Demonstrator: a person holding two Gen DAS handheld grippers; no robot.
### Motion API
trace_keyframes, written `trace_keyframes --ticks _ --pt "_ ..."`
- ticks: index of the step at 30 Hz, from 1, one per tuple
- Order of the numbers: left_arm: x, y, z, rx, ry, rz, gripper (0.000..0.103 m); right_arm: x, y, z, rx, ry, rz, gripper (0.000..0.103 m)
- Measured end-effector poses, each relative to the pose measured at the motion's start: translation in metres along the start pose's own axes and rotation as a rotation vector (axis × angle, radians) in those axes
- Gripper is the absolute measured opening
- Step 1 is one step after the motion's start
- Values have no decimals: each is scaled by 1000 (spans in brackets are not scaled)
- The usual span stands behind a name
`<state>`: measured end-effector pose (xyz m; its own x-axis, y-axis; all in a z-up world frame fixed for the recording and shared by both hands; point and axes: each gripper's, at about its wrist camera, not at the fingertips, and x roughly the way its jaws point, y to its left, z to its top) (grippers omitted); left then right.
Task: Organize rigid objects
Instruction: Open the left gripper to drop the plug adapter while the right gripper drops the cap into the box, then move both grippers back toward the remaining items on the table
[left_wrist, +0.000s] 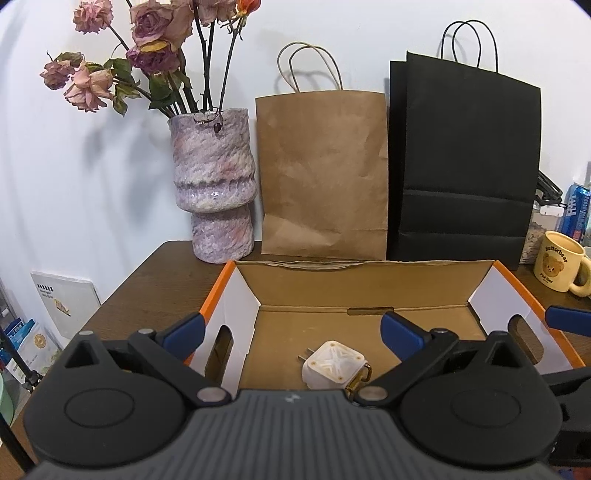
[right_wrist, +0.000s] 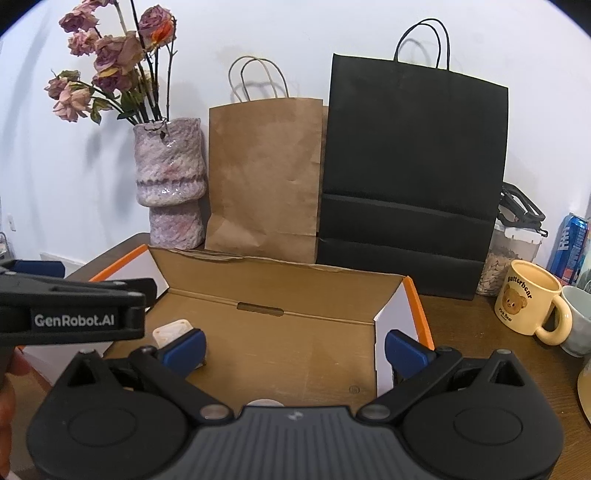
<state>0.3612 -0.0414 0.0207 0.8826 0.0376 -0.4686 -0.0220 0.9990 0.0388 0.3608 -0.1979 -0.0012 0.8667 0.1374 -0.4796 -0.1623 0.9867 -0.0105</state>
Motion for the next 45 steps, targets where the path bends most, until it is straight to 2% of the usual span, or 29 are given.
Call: trace_keyframes --ticks 24,45 --pt "-56 -1 -15 -8 -31 -18 103 -63 4 -18 -11 -37 -7 103" --pt "-121 -13 -54 1 -1 -52 103 -131 -2 -58 -20 -32 -16 103"
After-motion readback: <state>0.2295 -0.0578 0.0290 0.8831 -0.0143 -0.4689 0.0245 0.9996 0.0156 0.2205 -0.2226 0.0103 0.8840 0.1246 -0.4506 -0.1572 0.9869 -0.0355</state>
